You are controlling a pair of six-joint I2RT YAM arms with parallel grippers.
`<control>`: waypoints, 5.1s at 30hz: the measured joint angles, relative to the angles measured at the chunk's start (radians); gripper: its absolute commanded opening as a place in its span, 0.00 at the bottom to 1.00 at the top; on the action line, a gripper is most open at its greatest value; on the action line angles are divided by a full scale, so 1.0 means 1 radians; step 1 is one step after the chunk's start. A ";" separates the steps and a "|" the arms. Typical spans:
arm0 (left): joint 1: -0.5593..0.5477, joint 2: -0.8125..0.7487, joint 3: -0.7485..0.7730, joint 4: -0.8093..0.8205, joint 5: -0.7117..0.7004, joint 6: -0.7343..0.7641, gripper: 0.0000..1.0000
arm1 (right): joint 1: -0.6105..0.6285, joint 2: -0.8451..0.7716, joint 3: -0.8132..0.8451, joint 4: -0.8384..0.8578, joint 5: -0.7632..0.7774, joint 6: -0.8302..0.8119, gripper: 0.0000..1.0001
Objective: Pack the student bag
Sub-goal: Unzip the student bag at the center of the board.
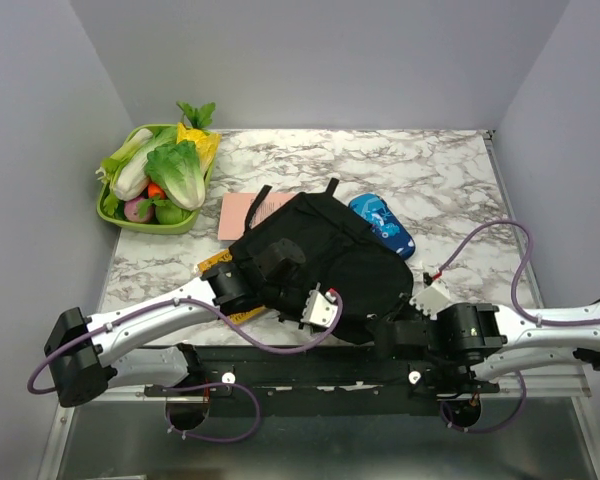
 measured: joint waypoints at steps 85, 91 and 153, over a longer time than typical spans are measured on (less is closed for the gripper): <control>-0.187 -0.426 -0.198 -0.201 -0.127 0.132 0.00 | -0.534 0.135 -0.223 0.705 -0.906 -0.755 0.01; -0.187 -0.461 -0.200 -0.227 -0.131 0.190 0.00 | -0.610 0.113 -0.194 0.563 -0.917 -0.843 0.00; -0.325 -0.156 -0.410 0.599 -0.352 -0.626 0.17 | -0.752 0.181 -0.080 0.426 -0.795 -1.102 0.01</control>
